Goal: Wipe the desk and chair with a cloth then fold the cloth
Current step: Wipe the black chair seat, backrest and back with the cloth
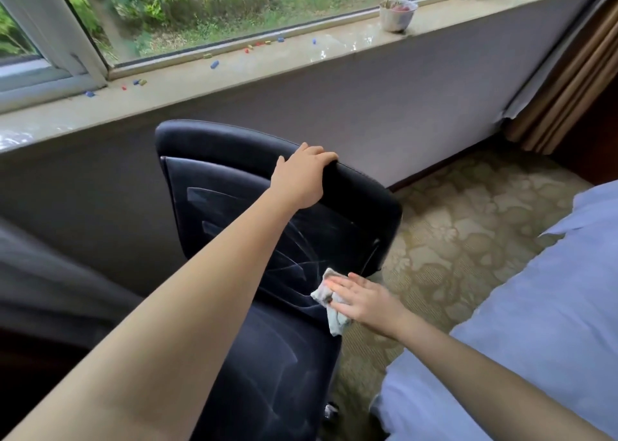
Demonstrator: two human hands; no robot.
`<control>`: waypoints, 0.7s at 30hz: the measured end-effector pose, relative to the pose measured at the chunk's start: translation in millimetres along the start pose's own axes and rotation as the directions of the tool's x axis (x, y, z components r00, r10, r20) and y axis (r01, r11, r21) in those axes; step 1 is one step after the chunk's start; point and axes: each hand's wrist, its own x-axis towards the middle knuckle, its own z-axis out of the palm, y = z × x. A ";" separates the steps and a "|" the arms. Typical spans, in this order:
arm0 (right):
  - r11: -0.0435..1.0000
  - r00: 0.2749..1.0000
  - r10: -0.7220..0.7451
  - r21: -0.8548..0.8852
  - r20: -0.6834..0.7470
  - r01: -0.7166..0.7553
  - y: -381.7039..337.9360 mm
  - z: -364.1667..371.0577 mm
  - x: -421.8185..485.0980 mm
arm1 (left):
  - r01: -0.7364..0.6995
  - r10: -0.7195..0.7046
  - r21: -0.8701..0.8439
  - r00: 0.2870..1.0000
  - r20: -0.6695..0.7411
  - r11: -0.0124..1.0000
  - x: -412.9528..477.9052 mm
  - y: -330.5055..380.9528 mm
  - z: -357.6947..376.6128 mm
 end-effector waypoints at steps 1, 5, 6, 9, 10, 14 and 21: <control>0.999 0.998 0.032 0.008 -0.049 -0.031 9.6 -8.3 6.0 | 0.004 -0.004 0.005 1.000 -0.009 1.000 -0.3 0.7 0.0; 0.974 0.931 0.219 0.011 -0.293 -0.226 68.1 -57.7 45.2 | 0.017 -0.017 0.001 1.000 -0.006 1.000 2.3 -1.2 2.5; 0.964 0.907 0.248 -0.010 -0.341 -0.267 81.6 -69.9 56.5 | 0.016 -0.017 -0.003 1.000 -0.004 1.000 2.4 -1.2 2.8; 0.941 0.871 0.289 -0.046 -0.398 -0.334 99.5 -89.3 84.0 | 0.019 -0.019 -0.012 1.000 -0.010 1.000 1.7 0.4 3.0; 0.936 0.867 0.303 -0.046 -0.396 -0.348 96.9 -89.2 88.2 | 0.022 -0.022 -0.013 1.000 -0.013 1.000 0.9 1.0 2.8; 0.930 0.864 0.350 0.023 -0.362 -0.367 64.0 -62.6 79.8 | 0.014 -0.014 -0.006 1.000 -0.010 1.000 -0.8 1.8 2.8; 0.997 0.997 0.055 -0.049 0.059 -0.052 -11.5 -0.3 53.0 | 0.000 0.000 -0.021 1.000 -0.011 1.000 -0.6 -1.4 4.4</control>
